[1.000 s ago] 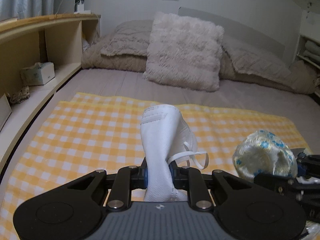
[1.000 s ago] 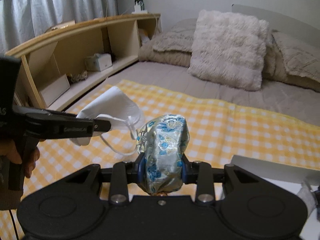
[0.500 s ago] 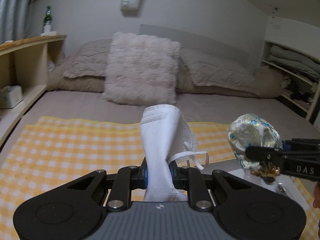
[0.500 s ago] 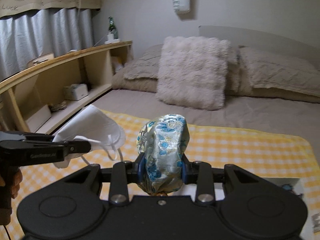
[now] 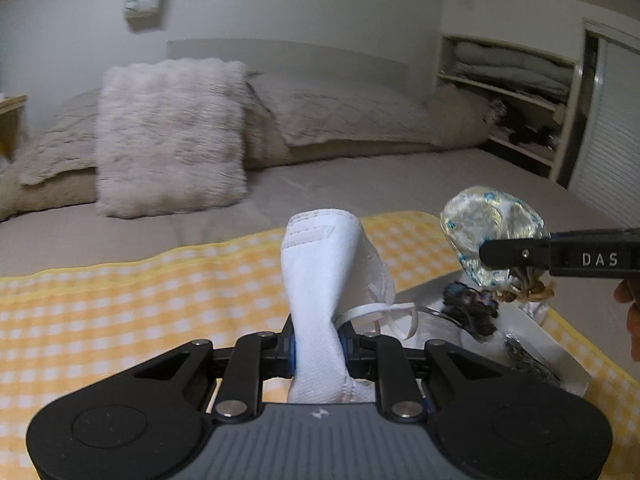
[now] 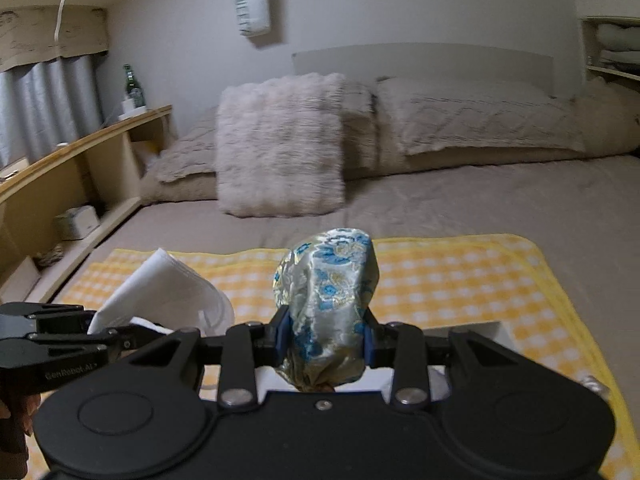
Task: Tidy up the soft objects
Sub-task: 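Carry the white mask with the left tool while the right tool carries the floral pouch to the box, then open the left tool to drop the mask while the right tool releases the pouch in the box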
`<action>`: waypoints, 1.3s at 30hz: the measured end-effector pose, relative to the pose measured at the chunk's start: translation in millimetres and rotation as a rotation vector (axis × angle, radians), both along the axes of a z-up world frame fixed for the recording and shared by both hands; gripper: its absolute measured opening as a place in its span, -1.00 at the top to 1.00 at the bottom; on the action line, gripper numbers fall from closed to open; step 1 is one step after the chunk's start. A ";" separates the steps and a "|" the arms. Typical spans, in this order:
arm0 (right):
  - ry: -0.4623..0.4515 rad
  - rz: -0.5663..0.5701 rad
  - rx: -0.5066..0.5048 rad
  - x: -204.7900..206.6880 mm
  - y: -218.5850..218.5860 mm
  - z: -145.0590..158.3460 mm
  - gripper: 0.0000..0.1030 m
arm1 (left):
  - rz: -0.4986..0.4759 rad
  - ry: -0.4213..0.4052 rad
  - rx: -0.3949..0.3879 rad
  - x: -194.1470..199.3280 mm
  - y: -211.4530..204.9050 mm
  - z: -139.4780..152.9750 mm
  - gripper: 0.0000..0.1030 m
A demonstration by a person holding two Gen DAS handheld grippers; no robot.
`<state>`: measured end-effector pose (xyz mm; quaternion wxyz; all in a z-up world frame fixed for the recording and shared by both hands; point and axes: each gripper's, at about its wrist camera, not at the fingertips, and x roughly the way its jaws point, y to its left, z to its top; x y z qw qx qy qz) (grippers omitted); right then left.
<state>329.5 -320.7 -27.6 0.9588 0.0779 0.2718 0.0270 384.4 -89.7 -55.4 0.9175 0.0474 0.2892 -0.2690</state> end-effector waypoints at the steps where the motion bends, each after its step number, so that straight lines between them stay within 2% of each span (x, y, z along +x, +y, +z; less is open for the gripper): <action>1: 0.003 -0.008 0.000 0.2 -4.3 -1.4 0.31 | -0.017 0.007 0.000 3.0 -8.2 -3.1 0.61; 6: 0.017 -0.031 0.007 3.7 -19.4 -9.3 0.31 | -0.108 0.042 -0.012 19.6 -43.9 -19.8 0.60; 10: 0.029 -0.038 0.013 5.5 -27.4 -16.3 0.31 | -0.155 0.058 0.022 29.5 -70.0 -36.8 0.59; 11: 0.034 -0.040 0.013 7.1 -28.9 -18.3 0.31 | -0.161 0.062 0.031 32.0 -74.9 -41.5 0.51; 13: 0.046 -0.044 0.010 11.4 -30.4 -23.1 0.31 | -0.159 0.072 0.050 38.7 -82.2 -52.5 -0.18; 14: 0.053 -0.045 0.008 13.6 -30.9 -25.6 0.31 | -0.147 0.081 0.057 42.8 -84.5 -58.5 -0.68; 19: 0.076 -0.049 0.009 26.0 -31.9 -36.0 0.32 | -0.123 0.092 0.058 53.1 -79.7 -70.4 -0.72; 25: 0.091 -0.045 0.036 46.6 -22.6 -45.0 0.31 | -0.094 0.125 -0.010 63.6 -53.7 -69.8 -0.88; 30: 0.137 0.000 0.107 64.9 -8.1 -54.9 0.31 | -0.063 0.125 -0.038 69.1 -29.1 -66.0 -0.89; 33: 0.177 0.025 0.140 73.1 0.7 -63.5 0.31 | -0.044 0.133 -0.025 70.9 -14.5 -67.2 -0.90; 35: 0.208 0.041 0.162 78.1 6.4 -69.7 0.24 | -0.040 0.139 -0.008 70.9 -6.7 -68.9 -0.90; 39: 0.259 0.029 0.185 83.8 15.1 -79.5 -0.13 | -0.048 0.155 0.016 69.2 1.2 -70.3 -0.95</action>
